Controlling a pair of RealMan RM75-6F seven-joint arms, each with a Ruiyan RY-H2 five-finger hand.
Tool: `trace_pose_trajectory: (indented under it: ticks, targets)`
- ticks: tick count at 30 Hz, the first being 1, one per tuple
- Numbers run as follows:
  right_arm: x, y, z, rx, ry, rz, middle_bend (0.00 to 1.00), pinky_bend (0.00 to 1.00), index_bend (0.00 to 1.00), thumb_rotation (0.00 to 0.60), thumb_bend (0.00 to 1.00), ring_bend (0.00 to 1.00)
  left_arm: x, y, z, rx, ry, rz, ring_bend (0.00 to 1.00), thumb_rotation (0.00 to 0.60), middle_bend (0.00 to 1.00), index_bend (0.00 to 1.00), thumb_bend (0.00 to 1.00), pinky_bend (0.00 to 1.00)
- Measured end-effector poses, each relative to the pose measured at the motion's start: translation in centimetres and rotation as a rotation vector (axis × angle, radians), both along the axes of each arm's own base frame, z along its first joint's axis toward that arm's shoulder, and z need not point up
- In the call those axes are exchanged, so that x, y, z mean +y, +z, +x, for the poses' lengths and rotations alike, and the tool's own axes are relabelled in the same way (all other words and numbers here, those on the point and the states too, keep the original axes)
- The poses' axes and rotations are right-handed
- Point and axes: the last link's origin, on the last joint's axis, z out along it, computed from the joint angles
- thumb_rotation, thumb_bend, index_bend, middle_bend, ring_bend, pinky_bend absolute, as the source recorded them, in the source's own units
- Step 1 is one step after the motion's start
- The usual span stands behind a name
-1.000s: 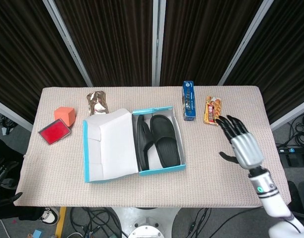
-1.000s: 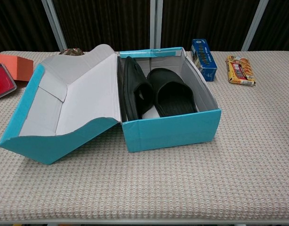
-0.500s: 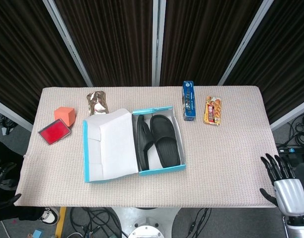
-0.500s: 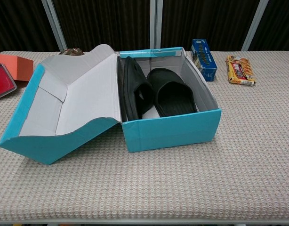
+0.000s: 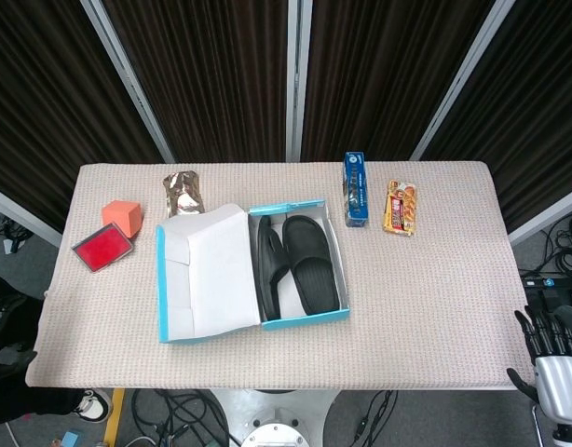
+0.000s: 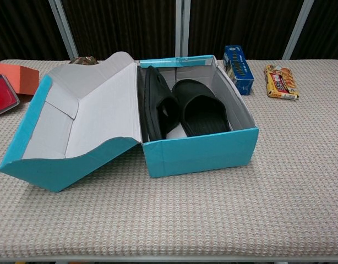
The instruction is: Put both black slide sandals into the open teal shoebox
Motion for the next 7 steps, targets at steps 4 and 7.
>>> trace_pose_trajectory:
  ticks: [4, 7]
  targets:
    - [-0.7, -0.3, 0.0, -0.010, -0.011, 0.008, 0.04, 0.06, 0.00, 0.600, 0.00, 0.00, 0.6, -0.2, -0.1, 0.003, 0.001, -0.007, 0.05, 0.600, 0.19, 0.17, 0.00, 0.12]
    - [-1.2, -0.4, 0.1, -0.013, -0.013, 0.011, 0.03, 0.06, 0.00, 0.600, 0.00, 0.00, 1.0, -0.4, 0.0, 0.004, 0.002, -0.008, 0.05, 0.600, 0.19, 0.17, 0.00, 0.12]
